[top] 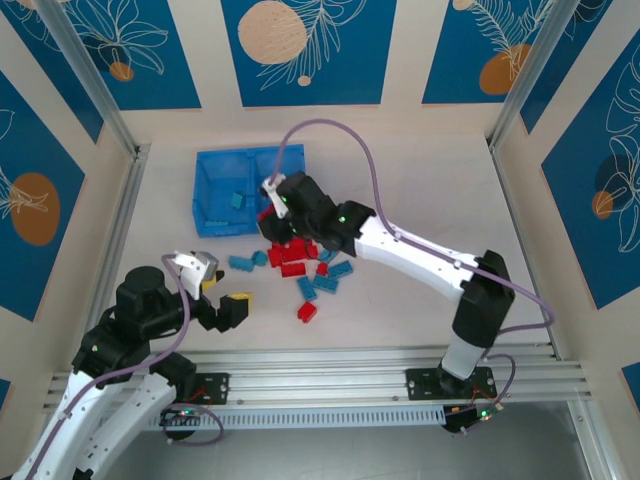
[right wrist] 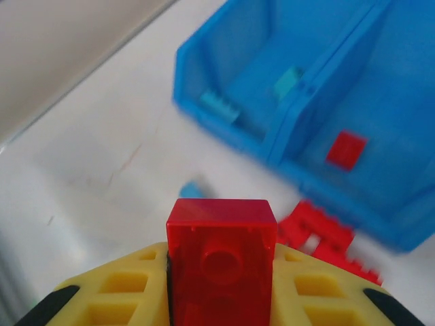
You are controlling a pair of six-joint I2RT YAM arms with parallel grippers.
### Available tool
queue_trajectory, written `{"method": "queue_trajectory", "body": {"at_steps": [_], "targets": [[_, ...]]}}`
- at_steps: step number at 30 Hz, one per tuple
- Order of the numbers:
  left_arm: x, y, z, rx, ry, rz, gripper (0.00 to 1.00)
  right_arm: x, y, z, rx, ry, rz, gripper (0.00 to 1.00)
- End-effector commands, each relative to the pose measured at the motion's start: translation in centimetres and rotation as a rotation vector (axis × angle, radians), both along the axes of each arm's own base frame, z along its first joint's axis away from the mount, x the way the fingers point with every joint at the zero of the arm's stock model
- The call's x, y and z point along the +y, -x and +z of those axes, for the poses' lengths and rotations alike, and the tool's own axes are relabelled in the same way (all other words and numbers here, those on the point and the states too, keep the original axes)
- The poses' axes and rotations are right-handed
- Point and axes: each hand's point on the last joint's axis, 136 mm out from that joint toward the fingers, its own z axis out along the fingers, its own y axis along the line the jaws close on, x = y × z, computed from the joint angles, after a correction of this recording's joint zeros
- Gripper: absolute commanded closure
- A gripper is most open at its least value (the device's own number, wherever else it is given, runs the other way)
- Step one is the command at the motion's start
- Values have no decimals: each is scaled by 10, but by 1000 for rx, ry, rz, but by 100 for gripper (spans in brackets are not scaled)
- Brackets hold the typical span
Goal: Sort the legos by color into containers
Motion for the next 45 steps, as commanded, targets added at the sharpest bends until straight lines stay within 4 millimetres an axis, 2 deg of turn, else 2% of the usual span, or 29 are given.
{"method": "queue_trajectory", "body": {"at_steps": [1,5,7,10,14,18,22,25,28,30,31,35,37,39,42,45], "targets": [[4,0,3,-39,-10,9,0,0,-61,-24,-90,90,-124,73],[10,-1,3,-48,-23,41,0,7,-121,-55,-112,180,-186,74],[11,-1,2,-47,-27,48,0,8,-144,-74,-100,216,-214,74],[12,-2,2,-49,-31,56,0,15,-168,-99,-70,248,-223,74],[14,-3,1,-47,-39,69,0,22,-182,-122,-35,274,-223,67],[16,-4,0,-44,-45,79,0,24,-182,-110,-37,258,-228,52],[18,-6,-2,-39,-54,93,0,19,-177,-80,-50,224,-232,50],[24,-12,-6,-30,-75,139,0,11,-166,-50,-65,197,-229,50],[45,-28,-14,14,-95,315,0,-2,-148,-18,-71,154,-219,51],[71,-42,-26,79,-100,525,0,-13,-126,4,-57,113,-186,50],[78,-46,-31,106,-98,588,0,-19,-115,13,-51,100,-169,50],[87,-67,-48,245,-65,784,0,-39,-42,44,6,14,10,45],[83,-78,-60,329,-26,857,0,-50,-3,50,36,-21,105,39],[72,-89,-77,429,16,898,0,-62,44,61,52,-70,216,32],[53,-103,-102,554,87,927,0,-80,106,63,56,-128,337,21],[48,-115,-124,634,106,986,0,-96,156,60,79,-184,407,8]]}}
